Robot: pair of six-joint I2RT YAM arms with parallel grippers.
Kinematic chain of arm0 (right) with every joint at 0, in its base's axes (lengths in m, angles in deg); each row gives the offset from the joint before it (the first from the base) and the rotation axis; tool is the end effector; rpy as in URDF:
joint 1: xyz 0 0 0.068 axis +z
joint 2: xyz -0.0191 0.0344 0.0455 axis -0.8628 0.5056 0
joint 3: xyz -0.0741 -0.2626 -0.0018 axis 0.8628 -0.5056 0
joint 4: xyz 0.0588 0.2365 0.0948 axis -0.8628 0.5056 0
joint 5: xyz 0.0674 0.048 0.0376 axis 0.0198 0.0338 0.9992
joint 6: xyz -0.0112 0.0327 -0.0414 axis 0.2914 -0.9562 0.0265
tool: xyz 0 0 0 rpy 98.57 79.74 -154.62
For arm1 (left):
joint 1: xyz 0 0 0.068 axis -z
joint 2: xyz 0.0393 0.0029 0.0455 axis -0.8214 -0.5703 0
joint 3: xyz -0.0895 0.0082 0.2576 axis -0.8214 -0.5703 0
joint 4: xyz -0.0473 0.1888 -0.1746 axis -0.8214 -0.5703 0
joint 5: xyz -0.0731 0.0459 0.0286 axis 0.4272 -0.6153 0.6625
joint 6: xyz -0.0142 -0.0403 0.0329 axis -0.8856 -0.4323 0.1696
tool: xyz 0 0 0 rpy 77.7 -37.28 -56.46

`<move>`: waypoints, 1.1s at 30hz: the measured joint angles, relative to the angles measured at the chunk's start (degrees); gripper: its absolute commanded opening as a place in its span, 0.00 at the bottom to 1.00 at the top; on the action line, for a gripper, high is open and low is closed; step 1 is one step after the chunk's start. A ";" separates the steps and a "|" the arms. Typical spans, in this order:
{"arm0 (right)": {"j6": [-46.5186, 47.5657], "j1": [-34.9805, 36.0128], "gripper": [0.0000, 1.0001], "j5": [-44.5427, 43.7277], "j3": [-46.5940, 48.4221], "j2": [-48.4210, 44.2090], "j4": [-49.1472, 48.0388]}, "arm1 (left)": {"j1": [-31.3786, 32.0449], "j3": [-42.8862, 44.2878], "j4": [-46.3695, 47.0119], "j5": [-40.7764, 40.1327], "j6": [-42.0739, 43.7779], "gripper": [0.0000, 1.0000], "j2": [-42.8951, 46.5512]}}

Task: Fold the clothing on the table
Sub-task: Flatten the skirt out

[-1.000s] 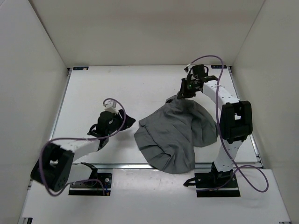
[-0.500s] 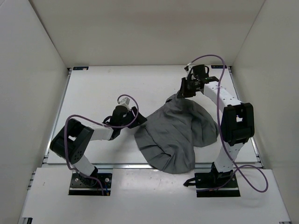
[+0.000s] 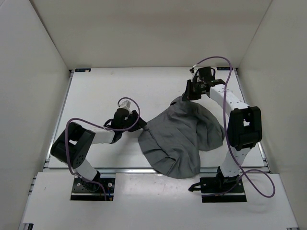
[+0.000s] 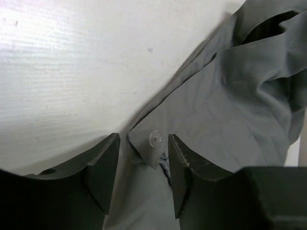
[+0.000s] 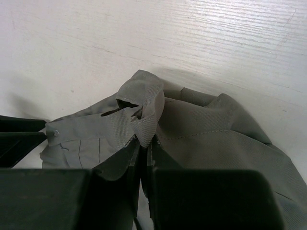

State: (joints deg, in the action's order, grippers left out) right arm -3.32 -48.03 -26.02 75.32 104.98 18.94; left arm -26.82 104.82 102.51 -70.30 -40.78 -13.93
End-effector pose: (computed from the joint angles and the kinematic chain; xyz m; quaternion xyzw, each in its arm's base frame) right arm 0.3934 0.0940 0.2526 -0.0601 0.9261 0.2371 0.2872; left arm 0.2557 -0.1429 0.1352 -0.1023 0.8804 -0.3164 0.3381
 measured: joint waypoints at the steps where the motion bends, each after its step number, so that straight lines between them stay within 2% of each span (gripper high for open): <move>1: 0.00 0.02 0.00 0.00 0.00 -0.07 -0.02 | 0.20 0.00 -0.04 0.15 -0.02 0.53 -0.72; 5: 0.00 0.02 0.00 0.04 -0.07 -0.13 -0.02 | 0.57 0.59 0.15 0.74 -0.59 0.48 -2.84; 8: 0.00 0.02 0.00 0.09 -0.42 -0.20 -0.20 | 0.59 0.74 0.92 1.38 -1.55 0.31 -3.76; 10: 0.00 0.02 0.00 0.11 -0.55 -0.22 -0.35 | 0.57 0.74 1.62 1.75 -2.32 0.14 -4.17; 11: 0.00 0.04 0.00 0.13 -0.59 -0.22 -0.37 | 0.55 0.76 1.95 1.99 -2.60 0.10 -4.20; 12: 0.00 0.04 0.00 0.15 -0.63 -0.22 -0.37 | 0.46 0.90 2.21 2.36 -2.67 0.00 -4.20; 20: 2.12 -0.15 0.00 0.20 -0.66 -3.23 0.81 | -1.75 6.78 1.20 6.54 -2.12 0.00 -1.68; 25: 4.70 -1.27 0.00 1.51 -0.70 -14.53 -0.15 | -3.78 17.16 -7.89 3.28 4.90 0.00 10.43; 28: 6.10 -1.55 0.00 2.05 0.33 -22.32 -0.90 | -5.40 22.91 -9.86 2.14 7.91 0.00 18.40; 33: 6.91 -2.75 0.00 3.98 1.38 -31.41 -1.99 | -7.98 24.83 -12.11 0.20 11.10 0.00 29.62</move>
State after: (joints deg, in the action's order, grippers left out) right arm 3.59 -50.79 -22.04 76.69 73.57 16.95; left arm -34.80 129.65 90.40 -70.11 -29.68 15.68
